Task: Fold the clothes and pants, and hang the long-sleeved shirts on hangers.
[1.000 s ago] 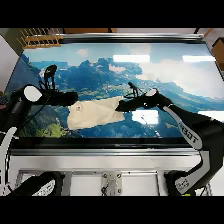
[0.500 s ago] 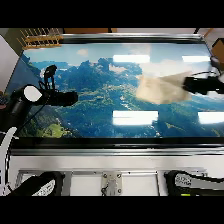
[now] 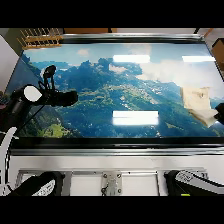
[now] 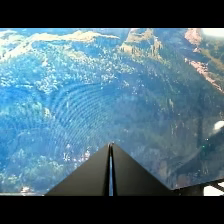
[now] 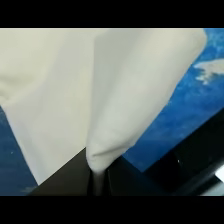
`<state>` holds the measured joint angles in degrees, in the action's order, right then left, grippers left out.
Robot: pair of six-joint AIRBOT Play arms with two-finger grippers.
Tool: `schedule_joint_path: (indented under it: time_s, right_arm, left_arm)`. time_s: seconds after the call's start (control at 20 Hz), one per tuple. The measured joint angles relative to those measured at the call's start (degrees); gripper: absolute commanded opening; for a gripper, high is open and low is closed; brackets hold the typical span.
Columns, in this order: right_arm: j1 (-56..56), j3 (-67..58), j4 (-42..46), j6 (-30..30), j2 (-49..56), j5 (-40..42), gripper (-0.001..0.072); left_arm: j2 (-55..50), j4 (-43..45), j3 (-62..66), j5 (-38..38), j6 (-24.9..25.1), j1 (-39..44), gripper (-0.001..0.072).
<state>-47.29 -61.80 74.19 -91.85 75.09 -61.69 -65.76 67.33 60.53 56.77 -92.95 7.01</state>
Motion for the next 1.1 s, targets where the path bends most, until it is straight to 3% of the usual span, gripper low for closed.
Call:
schedule_joint_path:
  time_s: [0.25,0.3,0.4,0.45,0.7,0.9,1.1]
  right_arm:
    - [-0.96,7.41,2.05,-1.46,-4.15,-0.20,0.0027]
    - [-1.03,8.00,2.73,-1.66,-4.96,-0.39,0.0116]
    - [-1.14,8.74,4.44,-1.86,-6.56,-0.85,0.0656]
    - [-1.18,8.94,5.29,-1.86,-7.32,-1.18,0.0716]
    - [-0.98,5.40,8.24,2.64,-11.80,-1.16,0.0716]
    - [4.57,2.19,-4.57,12.41,-17.49,-0.04,0.0716]
    - [19.37,1.38,-16.28,18.75,-20.63,-1.53,0.0712]
  left_arm:
    - [0.00,0.00,0.00,0.02,-0.22,0.00,0.0004]
    - [0.00,0.02,0.00,0.02,-0.20,0.00,0.0004]
    - [0.00,0.02,0.00,0.04,-0.20,0.00,0.0004]
    - [0.00,0.04,0.00,0.04,-0.20,0.00,0.0004]
    - [0.00,0.09,0.00,0.17,-0.17,0.04,0.0004]
    - [0.00,0.07,0.02,0.20,-0.15,0.11,0.0004]
    - [0.00,0.15,0.02,0.15,-0.02,0.11,0.0004]
